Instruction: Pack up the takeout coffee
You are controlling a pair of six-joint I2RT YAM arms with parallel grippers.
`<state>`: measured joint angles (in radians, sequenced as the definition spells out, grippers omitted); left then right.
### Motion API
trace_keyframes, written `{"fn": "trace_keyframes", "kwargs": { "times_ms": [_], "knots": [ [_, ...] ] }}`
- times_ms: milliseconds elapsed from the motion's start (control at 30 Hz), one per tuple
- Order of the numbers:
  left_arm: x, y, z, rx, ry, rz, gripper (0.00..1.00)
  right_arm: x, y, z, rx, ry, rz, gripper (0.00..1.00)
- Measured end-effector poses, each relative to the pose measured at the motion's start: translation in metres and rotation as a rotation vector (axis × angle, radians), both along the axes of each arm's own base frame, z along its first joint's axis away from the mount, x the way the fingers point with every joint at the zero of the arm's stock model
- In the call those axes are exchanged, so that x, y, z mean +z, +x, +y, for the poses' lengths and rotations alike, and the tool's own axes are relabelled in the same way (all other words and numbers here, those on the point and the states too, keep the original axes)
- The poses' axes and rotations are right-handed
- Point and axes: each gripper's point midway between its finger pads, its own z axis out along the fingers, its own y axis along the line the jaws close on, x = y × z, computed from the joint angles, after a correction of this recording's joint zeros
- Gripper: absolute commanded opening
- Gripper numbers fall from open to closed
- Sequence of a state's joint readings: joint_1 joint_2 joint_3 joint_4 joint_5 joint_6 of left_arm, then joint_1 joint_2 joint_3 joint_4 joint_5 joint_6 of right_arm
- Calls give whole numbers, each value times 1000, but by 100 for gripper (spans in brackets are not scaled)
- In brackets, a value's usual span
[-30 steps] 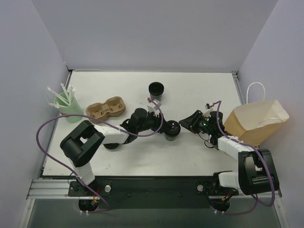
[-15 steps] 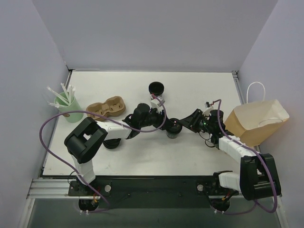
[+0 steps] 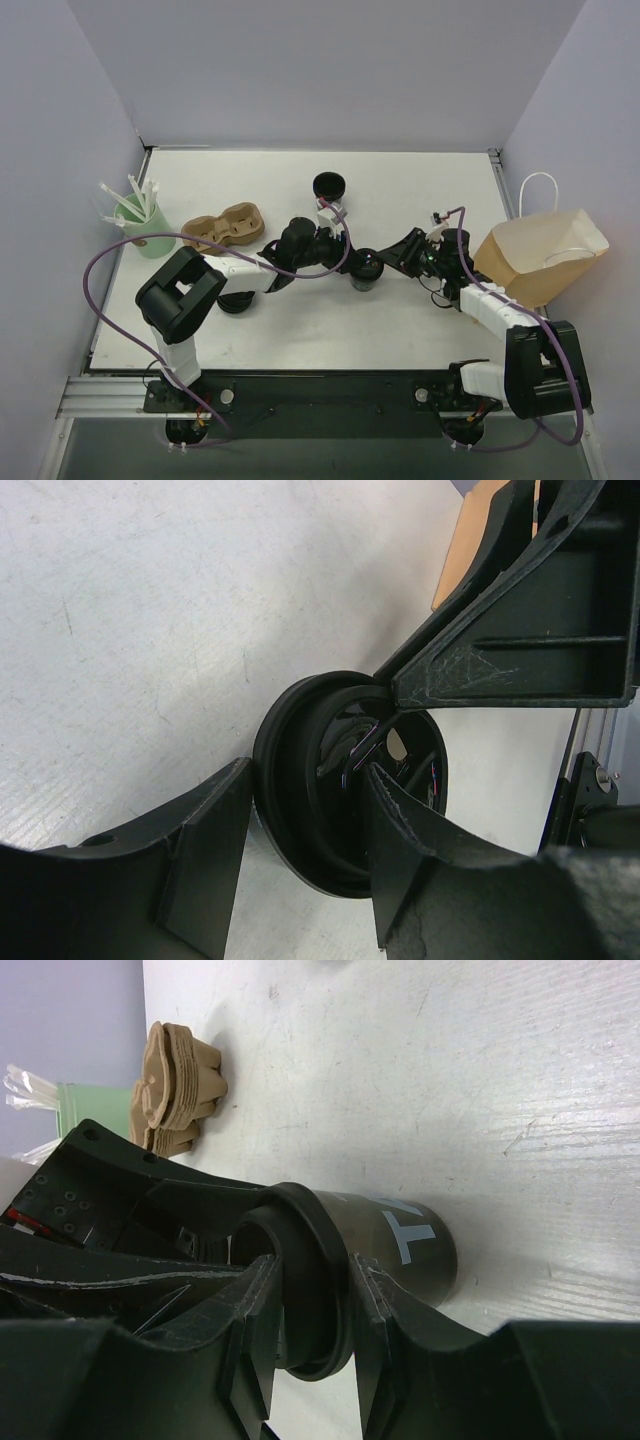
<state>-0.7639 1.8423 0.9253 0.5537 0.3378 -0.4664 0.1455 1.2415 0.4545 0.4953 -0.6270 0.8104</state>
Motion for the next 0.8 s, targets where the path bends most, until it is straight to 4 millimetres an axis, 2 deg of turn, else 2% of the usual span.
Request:
{"fn": "trace_keyframes", "kwargs": {
  "times_ms": [467, 800],
  "knots": [
    [-3, 2, -1, 8, 0, 3, 56, -9, 0, -3, -66, 52, -36, 26],
    [-6, 4, 1, 31, -25, 31, 56, -10, -1, -1, -172, 15, -76, 27]
  ]
}}
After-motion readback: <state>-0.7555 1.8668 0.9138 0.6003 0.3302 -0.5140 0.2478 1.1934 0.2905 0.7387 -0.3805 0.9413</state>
